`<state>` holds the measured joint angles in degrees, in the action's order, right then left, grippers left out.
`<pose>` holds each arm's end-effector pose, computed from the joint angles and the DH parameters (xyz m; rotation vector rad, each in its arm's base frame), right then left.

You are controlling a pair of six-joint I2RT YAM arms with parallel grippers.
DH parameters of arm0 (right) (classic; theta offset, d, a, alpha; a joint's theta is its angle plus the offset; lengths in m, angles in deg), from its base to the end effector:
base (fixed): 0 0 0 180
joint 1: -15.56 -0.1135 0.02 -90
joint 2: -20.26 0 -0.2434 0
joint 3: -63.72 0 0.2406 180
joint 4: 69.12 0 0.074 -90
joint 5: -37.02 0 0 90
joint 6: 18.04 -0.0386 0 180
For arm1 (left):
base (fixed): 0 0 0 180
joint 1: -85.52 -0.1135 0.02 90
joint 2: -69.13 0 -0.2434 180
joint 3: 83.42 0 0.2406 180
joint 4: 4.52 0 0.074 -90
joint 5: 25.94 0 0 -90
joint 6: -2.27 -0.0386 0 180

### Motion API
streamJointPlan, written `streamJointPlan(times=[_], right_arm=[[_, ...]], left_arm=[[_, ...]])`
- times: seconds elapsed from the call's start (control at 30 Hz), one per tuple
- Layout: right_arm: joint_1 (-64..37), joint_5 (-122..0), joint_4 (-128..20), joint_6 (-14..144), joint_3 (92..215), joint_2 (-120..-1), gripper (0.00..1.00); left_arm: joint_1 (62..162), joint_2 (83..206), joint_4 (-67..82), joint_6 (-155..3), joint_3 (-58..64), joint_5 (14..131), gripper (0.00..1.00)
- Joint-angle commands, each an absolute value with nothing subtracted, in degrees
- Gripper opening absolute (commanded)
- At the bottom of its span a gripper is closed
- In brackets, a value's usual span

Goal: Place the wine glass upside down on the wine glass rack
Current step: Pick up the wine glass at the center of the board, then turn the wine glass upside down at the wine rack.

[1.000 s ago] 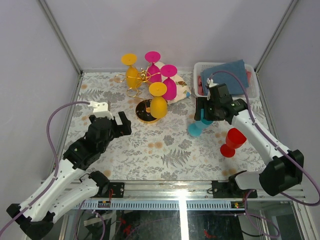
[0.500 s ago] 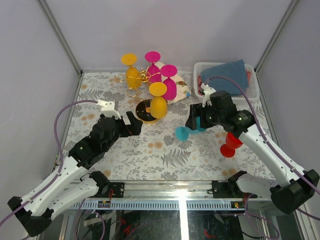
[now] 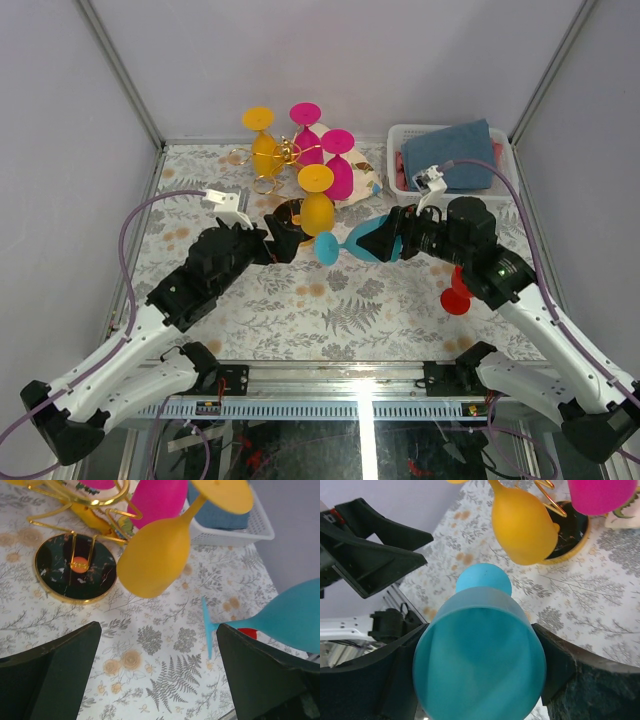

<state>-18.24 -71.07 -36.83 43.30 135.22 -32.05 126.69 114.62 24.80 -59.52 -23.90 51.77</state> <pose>0.1647 0.1247 0.3601 -0.3256 1.8900 1.0423 0.1488 -0.1193 0.3159 0.0585 1.8805 -0.6486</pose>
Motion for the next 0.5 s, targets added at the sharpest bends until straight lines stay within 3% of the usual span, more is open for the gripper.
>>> streamJointPlan(times=[0.0, 0.47], right_arm=[[-18.49, -74.10, -50.82, 36.96, 132.91, -30.79, 0.73], [-18.41, -75.13, -63.06, 29.96, 128.34, -30.70, 0.73]], left_arm=[[126.92, 114.54, 17.70, -61.07, -22.03, 54.06, 1.00], [127.00, 117.38, 15.46, -59.16, -23.76, 58.97, 0.86]])
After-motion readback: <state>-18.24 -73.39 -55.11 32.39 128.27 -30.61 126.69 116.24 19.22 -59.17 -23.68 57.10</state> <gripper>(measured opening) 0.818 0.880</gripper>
